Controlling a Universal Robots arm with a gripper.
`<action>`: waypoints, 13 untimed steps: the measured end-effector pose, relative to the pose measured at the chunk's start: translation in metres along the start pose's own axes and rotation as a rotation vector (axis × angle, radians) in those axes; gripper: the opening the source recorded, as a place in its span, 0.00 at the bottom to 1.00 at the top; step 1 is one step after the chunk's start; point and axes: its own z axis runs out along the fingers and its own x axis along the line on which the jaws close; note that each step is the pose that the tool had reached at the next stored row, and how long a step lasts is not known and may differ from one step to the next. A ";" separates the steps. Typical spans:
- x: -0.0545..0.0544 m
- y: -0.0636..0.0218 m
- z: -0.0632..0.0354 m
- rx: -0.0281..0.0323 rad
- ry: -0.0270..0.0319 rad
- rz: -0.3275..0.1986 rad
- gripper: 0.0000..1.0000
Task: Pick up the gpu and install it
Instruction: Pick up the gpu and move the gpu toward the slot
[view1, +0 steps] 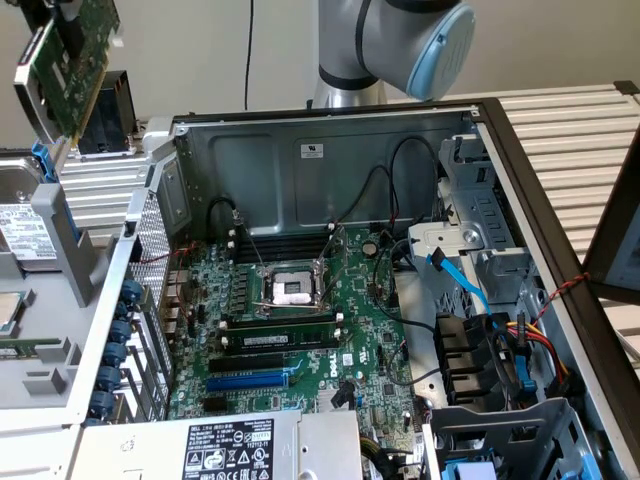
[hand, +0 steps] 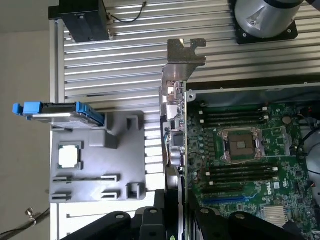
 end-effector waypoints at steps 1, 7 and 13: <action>-0.004 0.0002 -0.0009 0.0003 0.0032 0.001 0.27; -0.025 0.0012 -0.0031 0.0031 0.0258 0.005 0.27; -0.046 0.0028 -0.0044 0.0056 0.0463 0.008 0.27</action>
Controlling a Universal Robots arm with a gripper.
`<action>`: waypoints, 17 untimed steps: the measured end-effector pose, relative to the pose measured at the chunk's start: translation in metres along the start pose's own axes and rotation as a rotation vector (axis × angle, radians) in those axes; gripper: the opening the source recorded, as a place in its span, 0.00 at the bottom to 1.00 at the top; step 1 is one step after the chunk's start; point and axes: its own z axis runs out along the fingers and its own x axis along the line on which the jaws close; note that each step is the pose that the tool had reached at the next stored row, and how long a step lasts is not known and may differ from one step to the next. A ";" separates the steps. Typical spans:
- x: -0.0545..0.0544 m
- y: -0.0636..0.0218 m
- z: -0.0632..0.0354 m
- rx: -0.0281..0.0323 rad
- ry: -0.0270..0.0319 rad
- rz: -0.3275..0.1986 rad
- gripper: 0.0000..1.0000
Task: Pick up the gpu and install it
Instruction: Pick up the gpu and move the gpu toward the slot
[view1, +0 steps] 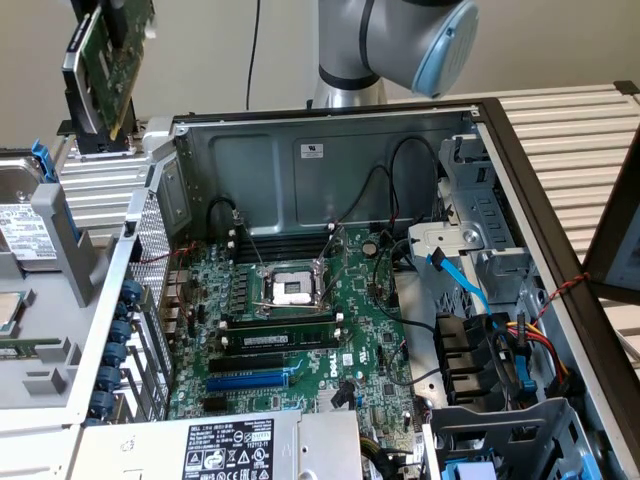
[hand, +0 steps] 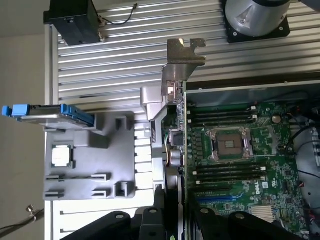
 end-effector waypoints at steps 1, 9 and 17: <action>-0.003 0.0003 -0.0003 0.0004 0.0033 0.001 0.27; -0.034 0.0021 -0.0028 0.0041 0.0342 0.006 0.27; -0.051 0.0024 -0.0036 0.0063 0.0528 0.010 0.27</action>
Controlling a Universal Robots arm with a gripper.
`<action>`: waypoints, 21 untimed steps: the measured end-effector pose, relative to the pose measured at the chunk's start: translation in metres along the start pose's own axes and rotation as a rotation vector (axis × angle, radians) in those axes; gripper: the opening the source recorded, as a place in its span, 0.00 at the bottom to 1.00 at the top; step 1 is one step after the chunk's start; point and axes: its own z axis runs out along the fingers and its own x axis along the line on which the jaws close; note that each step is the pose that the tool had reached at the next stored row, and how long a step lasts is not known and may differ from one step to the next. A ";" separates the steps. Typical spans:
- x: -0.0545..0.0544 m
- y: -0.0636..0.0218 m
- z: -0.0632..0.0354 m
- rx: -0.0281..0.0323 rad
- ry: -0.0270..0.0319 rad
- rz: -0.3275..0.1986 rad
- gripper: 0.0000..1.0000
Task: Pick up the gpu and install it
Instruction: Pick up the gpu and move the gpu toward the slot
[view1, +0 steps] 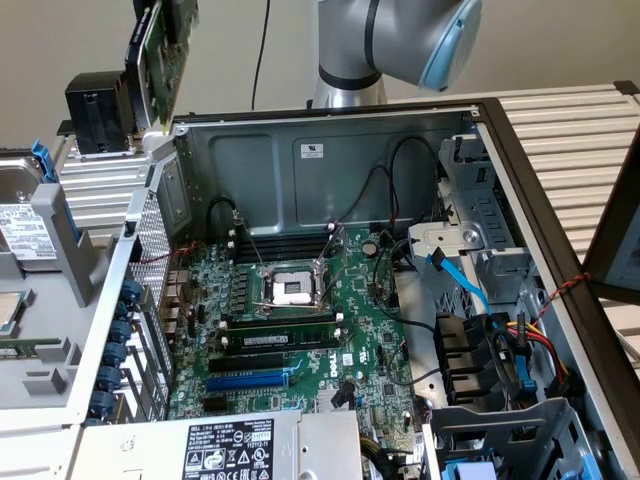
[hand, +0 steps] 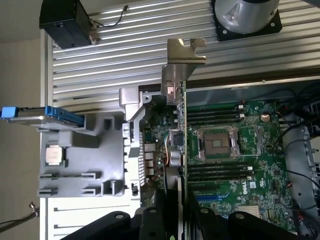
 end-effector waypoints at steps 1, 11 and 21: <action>0.000 0.0000 0.0000 0.0001 0.0001 0.000 0.27; -0.033 0.0046 -0.0024 -0.0010 -0.0107 -0.002 0.27; -0.062 0.0078 -0.0007 0.0007 -0.0449 -0.012 0.27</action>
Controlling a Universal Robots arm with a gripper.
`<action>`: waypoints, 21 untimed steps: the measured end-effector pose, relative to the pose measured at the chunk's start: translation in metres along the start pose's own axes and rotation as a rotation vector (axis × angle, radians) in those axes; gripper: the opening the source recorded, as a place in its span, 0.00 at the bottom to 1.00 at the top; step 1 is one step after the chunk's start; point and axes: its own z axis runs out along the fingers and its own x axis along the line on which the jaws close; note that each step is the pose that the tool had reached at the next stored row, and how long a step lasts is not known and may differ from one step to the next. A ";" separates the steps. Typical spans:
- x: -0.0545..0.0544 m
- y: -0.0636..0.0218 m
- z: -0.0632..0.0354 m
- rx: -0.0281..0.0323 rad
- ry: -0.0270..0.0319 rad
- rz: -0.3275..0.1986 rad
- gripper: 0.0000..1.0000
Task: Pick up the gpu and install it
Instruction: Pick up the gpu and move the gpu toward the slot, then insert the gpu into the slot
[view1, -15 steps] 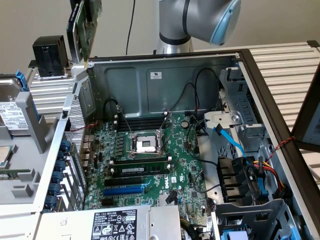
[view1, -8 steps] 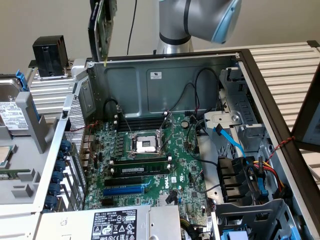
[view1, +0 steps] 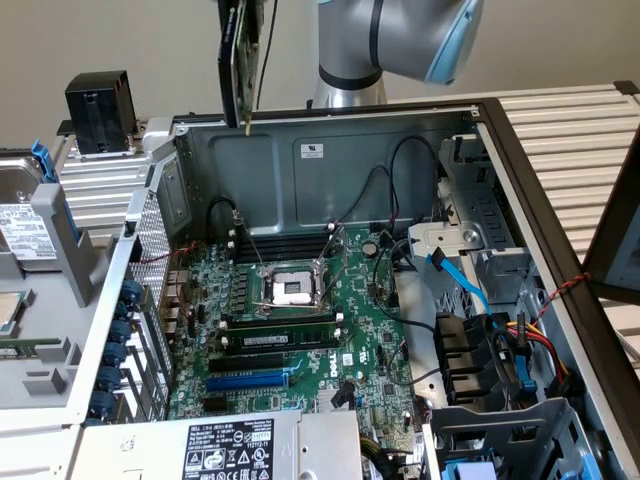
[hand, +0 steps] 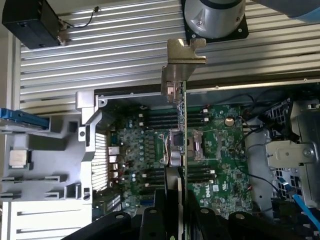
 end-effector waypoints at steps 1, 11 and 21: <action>-0.002 0.0001 0.0010 0.0005 -0.0008 -0.001 0.27; -0.036 0.0021 0.0121 0.0038 0.0020 -0.016 0.27; -0.038 0.0012 0.0139 0.0030 0.0037 -0.019 0.27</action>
